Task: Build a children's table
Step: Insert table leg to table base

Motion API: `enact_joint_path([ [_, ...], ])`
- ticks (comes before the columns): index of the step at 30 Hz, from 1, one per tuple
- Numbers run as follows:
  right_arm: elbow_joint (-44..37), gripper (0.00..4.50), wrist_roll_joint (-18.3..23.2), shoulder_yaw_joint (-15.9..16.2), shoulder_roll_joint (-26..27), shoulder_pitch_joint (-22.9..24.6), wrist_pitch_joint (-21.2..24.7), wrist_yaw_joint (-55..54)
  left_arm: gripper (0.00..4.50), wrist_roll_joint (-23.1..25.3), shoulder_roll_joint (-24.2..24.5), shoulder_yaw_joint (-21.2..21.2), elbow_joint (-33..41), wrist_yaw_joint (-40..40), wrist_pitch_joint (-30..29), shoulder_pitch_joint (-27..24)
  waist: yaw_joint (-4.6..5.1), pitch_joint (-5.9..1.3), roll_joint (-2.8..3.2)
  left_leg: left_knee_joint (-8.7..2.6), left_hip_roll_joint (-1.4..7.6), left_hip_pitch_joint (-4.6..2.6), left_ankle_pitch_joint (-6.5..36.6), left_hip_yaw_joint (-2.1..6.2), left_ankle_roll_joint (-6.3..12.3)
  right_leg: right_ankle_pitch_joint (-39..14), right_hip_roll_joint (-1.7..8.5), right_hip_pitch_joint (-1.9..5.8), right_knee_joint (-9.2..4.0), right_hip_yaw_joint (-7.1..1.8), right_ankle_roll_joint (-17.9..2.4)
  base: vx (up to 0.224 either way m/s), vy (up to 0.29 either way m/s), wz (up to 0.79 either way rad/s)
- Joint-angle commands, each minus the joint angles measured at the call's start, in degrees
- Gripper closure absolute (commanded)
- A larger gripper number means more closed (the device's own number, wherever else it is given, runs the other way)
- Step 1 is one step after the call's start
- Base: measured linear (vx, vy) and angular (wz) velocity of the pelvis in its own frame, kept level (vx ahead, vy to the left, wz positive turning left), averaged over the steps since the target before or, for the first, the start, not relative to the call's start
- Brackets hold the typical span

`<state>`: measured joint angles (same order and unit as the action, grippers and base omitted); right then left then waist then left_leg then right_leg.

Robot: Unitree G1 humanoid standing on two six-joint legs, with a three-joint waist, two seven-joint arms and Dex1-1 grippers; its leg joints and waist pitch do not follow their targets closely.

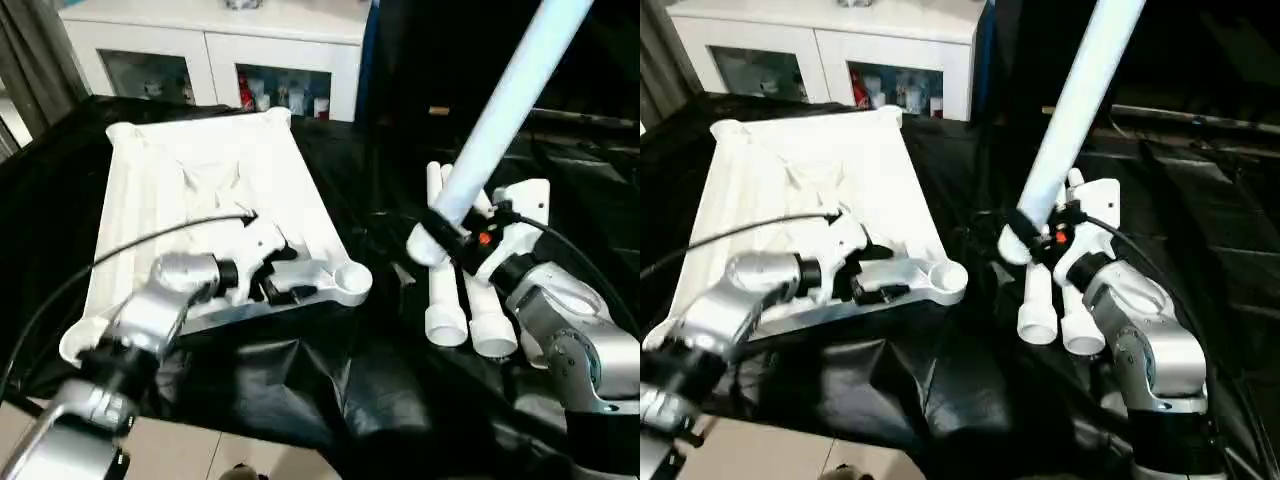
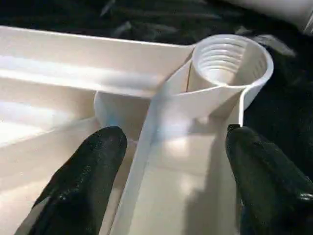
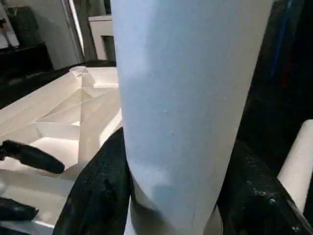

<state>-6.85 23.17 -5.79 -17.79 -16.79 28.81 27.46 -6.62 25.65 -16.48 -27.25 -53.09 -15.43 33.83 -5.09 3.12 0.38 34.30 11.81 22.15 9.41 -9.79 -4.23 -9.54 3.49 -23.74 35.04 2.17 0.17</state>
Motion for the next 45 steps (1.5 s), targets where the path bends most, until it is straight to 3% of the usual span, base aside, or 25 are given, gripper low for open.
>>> enact_joint_path([
  [1, 0.5, 2.59, 1.7, -0.1, -1.2, -0.9, 0.9, 2.0, 1.09, -2.8, 0.1, 0.6, 0.2, -3.8, -1.9, 1.2, -0.09, -3.71, 0.20, -4.11, 0.49, -1.32, 13.0, -0.08, -1.26, -10.5, 3.50, 2.85, -3.71, -1.89, -11.0, 0.000, 0.000, 0.00],
  [4, 1.4, 2.59, 1.5, -0.2, -1.6, -1.1, 0.5, 2.5, 1.37, -2.1, 0.2, 0.1, -0.3, -4.9, -1.3, 1.3, -0.01, -3.33, 0.02, -4.36, 0.58, -1.41, 15.7, 0.02, -1.61, -16.0, 3.51, 2.61, -4.36, -1.88, -9.9, 0.000, 0.000, 0.00],
  [7, 1.9, 2.59, 1.5, -0.4, -1.7, -1.5, 0.7, 2.9, 1.59, -2.0, 0.2, 0.0, -0.6, -7.4, -0.6, 1.2, -0.02, -3.30, -0.02, -4.45, 0.61, -1.42, 16.3, 0.13, -1.84, -18.3, 3.61, 2.55, -4.61, -1.92, -8.9, 0.000, 0.000, 0.00],
  [10, 2.2, 2.59, 1.6, -0.3, -2.0, -1.9, 0.8, 3.3, 1.88, -1.7, 1.1, -0.6, -0.3, -9.4, -0.1, 1.2, 0.01, -3.32, -0.05, -4.54, 0.70, -1.51, 16.5, 0.18, -1.94, -18.5, 3.58, 2.42, -4.54, -1.90, -8.8, 0.000, 0.000, 0.00],
  [16, 2.6, 2.59, 1.6, 0.2, -2.4, -2.2, 0.8, 4.3, 2.35, 3.8, 2.5, -3.7, -6.4, -10.2, 5.9, 3.6, -0.01, -3.47, 0.09, -4.50, 0.62, -1.41, 15.4, 0.12, -1.74, -16.7, 3.44, 2.51, -4.48, -1.93, -8.5, 0.000, 0.000, 0.00],
  [20, 2.5, 2.59, 1.4, 0.2, -2.6, -2.1, 0.9, 4.6, 2.74, 5.2, 3.1, -4.8, -8.6, -13.3, 8.1, 5.0, -0.11, -3.71, 0.22, -4.46, 0.74, -1.42, 14.5, 0.17, -1.88, -14.0, 3.66, 2.70, -4.14, -1.94, -9.6, 0.000, 0.000, 0.00],
  [23, 2.5, 2.59, 1.4, 0.2, -2.8, -2.0, 0.7, 4.7, 2.80, 6.4, 3.6, -5.6, -10.2, -14.3, 9.5, 5.9, -0.11, -3.76, 0.40, -4.46, 0.74, -1.43, 14.8, 0.13, -2.03, -13.1, 3.57, 2.67, -4.10, -1.90, -10.3, 0.000, 0.000, 0.00],
  [24, 2.5, 2.59, 1.4, 0.1, -2.8, -2.0, 0.7, 4.7, 3.06, 6.4, 3.6, -5.6, -10.2, -14.3, 9.6, 5.9, -0.11, -3.78, 0.36, -4.46, 0.77, -1.49, 15.1, 0.11, -2.08, -13.1, 3.62, 2.71, -4.07, -1.89, -10.4, 0.000, 0.000, 0.00],
  [32, 2.5, 2.59, 1.4, 0.3, -2.8, -1.7, 0.5, 5.4, 3.59, 7.3, 2.6, -5.4, -15.5, -17.5, 13.4, 8.0, -0.24, -3.83, 0.38, -4.50, 0.82, -1.52, 16.0, 0.16, -2.36, -15.0, 3.83, 2.76, -4.23, -1.95, -10.5, 0.000, 0.000, 0.00],
  [45, 2.7, 2.59, 1.6, 0.2, -2.9, -1.7, 0.8, 6.1, 4.46, 6.1, 1.8, -3.3, -17.5, -20.1, 14.9, 8.7, -0.34, -3.45, 0.25, -4.60, 0.84, -1.65, 17.4, 0.17, -2.13, -18.5, 3.89, 2.42, -4.63, -1.95, -9.9, 0.000, 0.000, 0.00],
])
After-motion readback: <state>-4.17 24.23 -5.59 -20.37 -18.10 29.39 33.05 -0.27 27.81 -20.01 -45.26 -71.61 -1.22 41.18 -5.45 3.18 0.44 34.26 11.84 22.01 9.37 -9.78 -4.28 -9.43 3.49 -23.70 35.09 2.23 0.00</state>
